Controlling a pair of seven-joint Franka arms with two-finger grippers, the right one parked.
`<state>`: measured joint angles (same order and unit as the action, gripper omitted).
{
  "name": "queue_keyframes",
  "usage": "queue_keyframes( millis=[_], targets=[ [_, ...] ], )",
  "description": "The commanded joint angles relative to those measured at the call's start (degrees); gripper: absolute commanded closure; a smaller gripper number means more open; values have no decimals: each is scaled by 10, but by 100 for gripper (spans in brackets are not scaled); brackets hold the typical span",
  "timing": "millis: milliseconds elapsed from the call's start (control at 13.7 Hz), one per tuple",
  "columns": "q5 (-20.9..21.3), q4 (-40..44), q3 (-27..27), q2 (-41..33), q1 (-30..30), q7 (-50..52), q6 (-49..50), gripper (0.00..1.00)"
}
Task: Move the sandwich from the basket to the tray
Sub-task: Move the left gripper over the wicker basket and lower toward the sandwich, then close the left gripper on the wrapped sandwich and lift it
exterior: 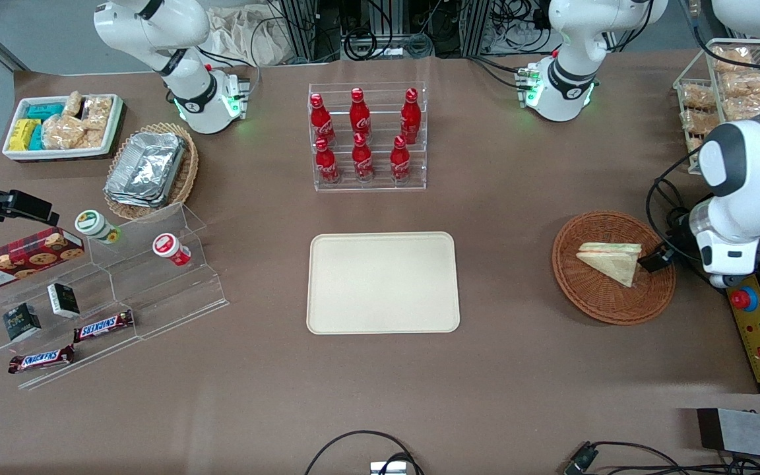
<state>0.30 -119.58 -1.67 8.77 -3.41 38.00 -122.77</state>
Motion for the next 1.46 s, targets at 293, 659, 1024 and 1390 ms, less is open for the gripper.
queue_keyframes(
  millis=[293, 659, 1024, 1390],
  targets=[
    [-4, -59, -3, 25, -20, 37, -71, 0],
    [-4, -81, -4, 45, -20, 45, -112, 0],
    [-13, -75, 3, 70, -14, 92, -131, 0],
    [-12, -48, 29, 92, -12, 133, -141, 67]
  ],
)
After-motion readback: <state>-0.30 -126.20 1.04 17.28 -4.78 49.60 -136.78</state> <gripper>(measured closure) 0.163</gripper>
